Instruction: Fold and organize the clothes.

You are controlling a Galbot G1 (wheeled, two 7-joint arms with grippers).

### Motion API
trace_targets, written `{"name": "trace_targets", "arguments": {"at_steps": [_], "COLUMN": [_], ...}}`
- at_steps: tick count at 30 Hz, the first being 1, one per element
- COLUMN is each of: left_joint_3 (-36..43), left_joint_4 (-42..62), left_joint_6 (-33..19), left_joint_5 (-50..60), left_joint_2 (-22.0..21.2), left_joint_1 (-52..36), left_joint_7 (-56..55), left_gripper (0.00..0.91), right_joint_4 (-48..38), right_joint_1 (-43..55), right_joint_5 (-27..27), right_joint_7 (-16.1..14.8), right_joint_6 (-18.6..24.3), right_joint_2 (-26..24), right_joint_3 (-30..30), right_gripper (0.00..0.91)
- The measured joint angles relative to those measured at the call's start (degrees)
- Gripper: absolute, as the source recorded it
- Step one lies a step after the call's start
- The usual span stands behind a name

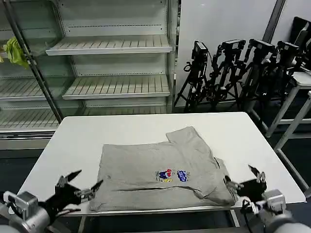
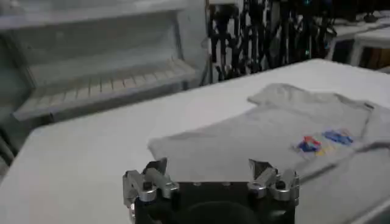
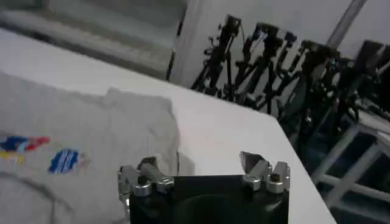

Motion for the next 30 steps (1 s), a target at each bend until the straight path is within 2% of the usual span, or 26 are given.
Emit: {"name": "trace_targets", "arguments": {"at_steps": [9,18,25,30], "left_joint_3": [4.31,14.56,23.75,29.44], "left_joint_4": [8.68,19.55,27.67,32.64], "left_joint_6": [-1.94,-2.98,-4.81,-6.43], "left_joint_5": [-1.53,-2.17,-2.42,-2.64], "left_joint_2": [2.22,3.97,3.53,2.85], "left_joint_1": [-10.85,-24.17,-34.03,-39.65], "left_joint_7": [3.53,6.87,9.39,11.14], "left_gripper": [0.907,0.907,0.907,0.907], "right_joint_4": [-16.08,-33.12,-45.62,-53.74], "right_joint_1": [21.98,41.91,53.55,59.54], "right_joint_5": [0.79,1.66,1.98,1.34], "right_joint_7": [-11.99,-21.96,-27.49,-30.27], "right_joint_6": [4.13,6.26,5.75,5.16], "right_joint_2": [3.17,8.37,13.47,17.50], "right_joint_3": [-10.89,-24.29,-31.86,-34.73], "right_gripper": [0.907,0.907,0.907,0.907]}}
